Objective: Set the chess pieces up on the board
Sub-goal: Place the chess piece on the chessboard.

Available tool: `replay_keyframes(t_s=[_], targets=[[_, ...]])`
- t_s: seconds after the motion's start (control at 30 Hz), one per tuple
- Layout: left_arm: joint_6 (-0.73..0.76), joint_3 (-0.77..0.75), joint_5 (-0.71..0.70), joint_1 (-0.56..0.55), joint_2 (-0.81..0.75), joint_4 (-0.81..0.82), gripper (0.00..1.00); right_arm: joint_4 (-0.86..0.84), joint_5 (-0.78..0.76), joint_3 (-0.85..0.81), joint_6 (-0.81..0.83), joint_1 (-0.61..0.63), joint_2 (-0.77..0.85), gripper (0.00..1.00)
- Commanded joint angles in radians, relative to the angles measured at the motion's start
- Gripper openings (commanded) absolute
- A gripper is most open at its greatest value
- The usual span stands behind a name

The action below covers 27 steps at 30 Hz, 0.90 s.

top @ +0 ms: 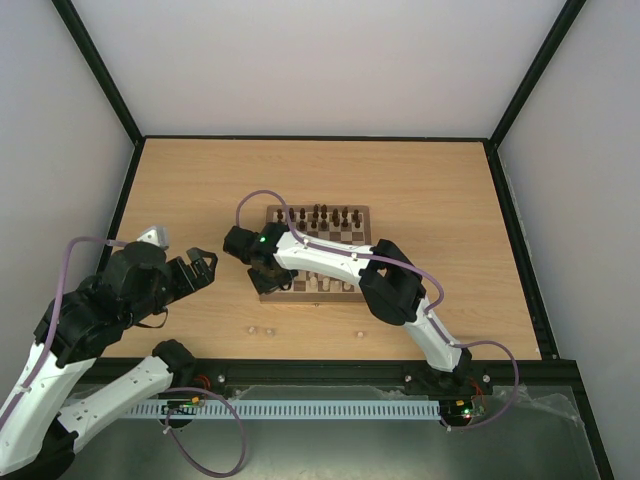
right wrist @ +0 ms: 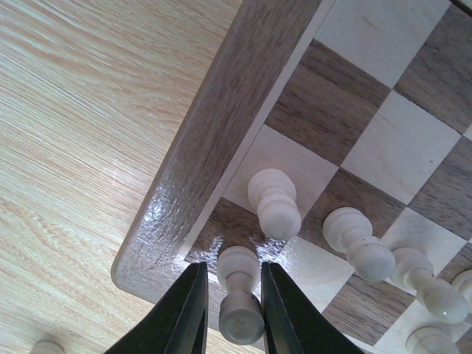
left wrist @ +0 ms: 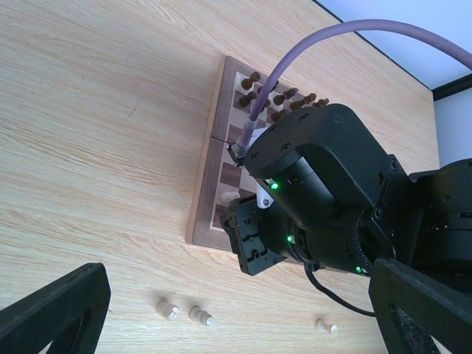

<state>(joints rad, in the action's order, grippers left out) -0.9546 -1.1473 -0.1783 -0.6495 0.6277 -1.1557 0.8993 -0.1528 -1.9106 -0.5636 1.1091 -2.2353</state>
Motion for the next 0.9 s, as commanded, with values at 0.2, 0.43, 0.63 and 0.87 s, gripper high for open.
replay_keyframes(t_s=[0.2,0.43,0.63,0.87], targets=[[-0.003,0.01,-0.018,0.005,-0.01,-0.016,0.99,0.019,0.012,-0.025,0.013,-0.004,-0.007,0.21],[-0.001,0.009,-0.019,0.005,-0.004,-0.01,0.99,0.026,-0.005,-0.018,0.003,-0.004,0.019,0.29],[0.001,0.005,-0.022,0.005,-0.001,-0.007,0.99,0.023,0.006,-0.006,-0.003,-0.005,0.083,0.33],[0.001,-0.025,-0.034,0.005,0.003,-0.011,0.99,0.01,0.017,0.098,-0.038,0.001,0.207,0.39]])
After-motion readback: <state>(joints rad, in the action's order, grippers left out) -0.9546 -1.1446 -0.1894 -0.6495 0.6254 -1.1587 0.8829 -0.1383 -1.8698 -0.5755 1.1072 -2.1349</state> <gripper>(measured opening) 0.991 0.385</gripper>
